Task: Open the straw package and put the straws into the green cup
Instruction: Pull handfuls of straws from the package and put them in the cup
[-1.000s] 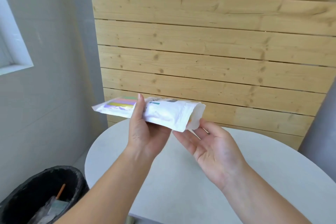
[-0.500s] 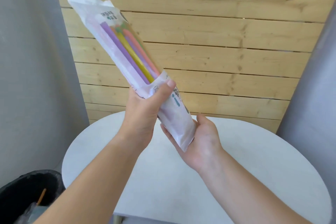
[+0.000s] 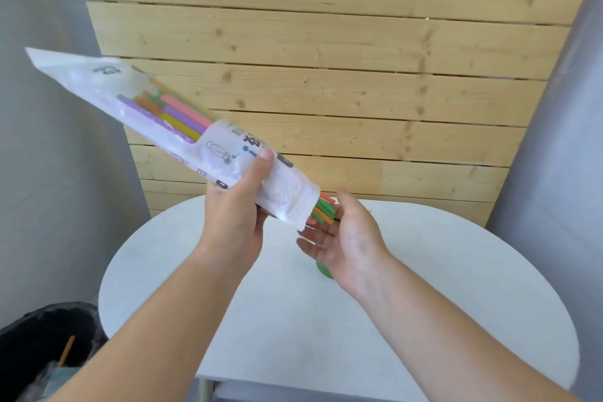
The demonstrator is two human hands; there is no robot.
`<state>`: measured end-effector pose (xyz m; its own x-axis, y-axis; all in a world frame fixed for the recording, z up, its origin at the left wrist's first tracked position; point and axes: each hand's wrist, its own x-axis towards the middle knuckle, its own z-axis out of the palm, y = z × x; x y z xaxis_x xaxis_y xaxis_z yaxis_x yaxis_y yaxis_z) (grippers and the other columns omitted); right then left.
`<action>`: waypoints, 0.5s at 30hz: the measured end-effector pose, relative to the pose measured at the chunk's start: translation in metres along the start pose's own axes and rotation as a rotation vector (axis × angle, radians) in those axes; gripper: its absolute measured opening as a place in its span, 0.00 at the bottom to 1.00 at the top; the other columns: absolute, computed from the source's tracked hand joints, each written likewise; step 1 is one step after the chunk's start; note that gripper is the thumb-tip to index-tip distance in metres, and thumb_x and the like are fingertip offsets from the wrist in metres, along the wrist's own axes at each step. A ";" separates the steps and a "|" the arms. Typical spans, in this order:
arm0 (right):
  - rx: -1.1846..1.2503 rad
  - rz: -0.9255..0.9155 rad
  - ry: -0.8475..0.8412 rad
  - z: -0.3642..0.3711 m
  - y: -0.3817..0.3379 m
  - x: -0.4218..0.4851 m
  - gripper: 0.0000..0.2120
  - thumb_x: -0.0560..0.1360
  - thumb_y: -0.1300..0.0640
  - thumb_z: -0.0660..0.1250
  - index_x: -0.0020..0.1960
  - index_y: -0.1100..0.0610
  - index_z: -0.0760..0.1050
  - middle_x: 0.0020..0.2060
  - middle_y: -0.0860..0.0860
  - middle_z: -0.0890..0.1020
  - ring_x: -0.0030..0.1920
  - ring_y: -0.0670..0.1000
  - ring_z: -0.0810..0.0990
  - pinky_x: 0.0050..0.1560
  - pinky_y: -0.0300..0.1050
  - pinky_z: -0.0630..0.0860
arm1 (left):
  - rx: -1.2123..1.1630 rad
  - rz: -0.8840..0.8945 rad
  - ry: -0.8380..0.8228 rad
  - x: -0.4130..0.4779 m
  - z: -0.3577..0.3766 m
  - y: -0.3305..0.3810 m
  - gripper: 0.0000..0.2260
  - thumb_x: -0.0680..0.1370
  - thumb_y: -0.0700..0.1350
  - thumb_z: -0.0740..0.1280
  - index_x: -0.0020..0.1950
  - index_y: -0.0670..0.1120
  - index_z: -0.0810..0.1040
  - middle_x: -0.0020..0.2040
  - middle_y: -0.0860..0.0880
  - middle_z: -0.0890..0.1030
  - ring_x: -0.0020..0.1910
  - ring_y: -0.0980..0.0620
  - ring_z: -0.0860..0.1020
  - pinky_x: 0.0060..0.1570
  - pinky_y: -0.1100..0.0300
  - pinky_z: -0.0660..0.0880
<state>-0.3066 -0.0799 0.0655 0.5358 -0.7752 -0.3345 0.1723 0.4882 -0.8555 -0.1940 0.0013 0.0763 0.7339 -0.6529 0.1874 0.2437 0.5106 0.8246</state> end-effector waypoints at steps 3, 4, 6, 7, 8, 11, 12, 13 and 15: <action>-0.242 -0.173 0.075 -0.002 0.000 0.004 0.20 0.78 0.40 0.60 0.46 0.56 0.78 0.33 0.52 0.79 0.28 0.51 0.73 0.30 0.44 0.71 | -0.066 -0.084 0.129 0.001 -0.001 -0.004 0.19 0.80 0.46 0.74 0.68 0.40 0.78 0.53 0.46 0.82 0.55 0.44 0.85 0.55 0.44 0.85; -0.305 -0.249 0.098 -0.002 0.000 0.005 0.19 0.77 0.40 0.61 0.44 0.56 0.76 0.32 0.50 0.77 0.27 0.51 0.71 0.31 0.45 0.69 | -0.095 -0.118 0.164 0.001 -0.001 -0.006 0.21 0.80 0.47 0.74 0.70 0.39 0.78 0.54 0.46 0.82 0.57 0.42 0.85 0.58 0.41 0.84; -0.393 -0.370 0.117 -0.002 0.000 0.005 0.17 0.77 0.42 0.63 0.41 0.56 0.74 0.28 0.48 0.75 0.27 0.51 0.70 0.34 0.48 0.68 | -0.132 -0.165 0.198 0.001 -0.001 -0.008 0.19 0.80 0.48 0.74 0.68 0.43 0.79 0.53 0.46 0.83 0.57 0.42 0.85 0.55 0.45 0.85; -0.425 -0.405 0.111 -0.002 0.000 0.005 0.16 0.77 0.43 0.64 0.42 0.56 0.74 0.27 0.47 0.75 0.27 0.51 0.70 0.35 0.49 0.68 | -0.145 -0.180 0.208 0.001 -0.002 -0.010 0.18 0.80 0.48 0.74 0.67 0.44 0.79 0.53 0.46 0.83 0.56 0.44 0.85 0.51 0.49 0.86; -0.446 -0.428 0.100 -0.002 0.001 0.005 0.16 0.78 0.44 0.64 0.43 0.56 0.76 0.27 0.46 0.75 0.28 0.51 0.71 0.36 0.49 0.68 | -0.158 -0.187 0.214 0.001 -0.002 -0.011 0.18 0.80 0.48 0.74 0.68 0.44 0.79 0.53 0.46 0.83 0.55 0.45 0.85 0.49 0.51 0.86; -0.458 -0.439 0.054 -0.003 0.003 0.006 0.13 0.79 0.48 0.66 0.46 0.58 0.77 0.26 0.46 0.76 0.26 0.50 0.70 0.34 0.49 0.68 | -0.169 -0.194 0.232 0.000 -0.002 -0.013 0.23 0.81 0.48 0.73 0.74 0.41 0.75 0.56 0.45 0.83 0.54 0.45 0.85 0.46 0.52 0.86; -0.438 -0.442 0.038 -0.004 0.001 0.008 0.12 0.80 0.50 0.66 0.46 0.59 0.77 0.25 0.45 0.76 0.24 0.48 0.70 0.31 0.47 0.67 | -0.171 -0.193 0.237 0.001 -0.001 -0.013 0.24 0.81 0.48 0.73 0.75 0.41 0.75 0.56 0.45 0.83 0.55 0.45 0.85 0.46 0.52 0.86; -0.425 -0.450 0.029 -0.006 0.000 0.009 0.11 0.80 0.52 0.66 0.45 0.60 0.76 0.23 0.44 0.75 0.22 0.47 0.69 0.28 0.45 0.67 | -0.177 -0.193 0.248 0.002 -0.002 -0.013 0.24 0.81 0.48 0.72 0.75 0.41 0.74 0.57 0.45 0.83 0.56 0.45 0.85 0.46 0.51 0.87; -0.440 -0.482 0.044 -0.011 -0.006 0.011 0.10 0.80 0.53 0.66 0.45 0.58 0.76 0.24 0.45 0.75 0.21 0.46 0.69 0.26 0.42 0.68 | -0.200 -0.194 0.296 0.005 -0.005 -0.010 0.24 0.82 0.48 0.72 0.76 0.42 0.74 0.61 0.43 0.84 0.61 0.43 0.85 0.47 0.50 0.87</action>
<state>-0.3110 -0.0952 0.0626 0.4472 -0.8864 0.1196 0.0252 -0.1212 -0.9923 -0.1897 -0.0043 0.0660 0.8059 -0.5735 -0.1473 0.4926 0.5113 0.7042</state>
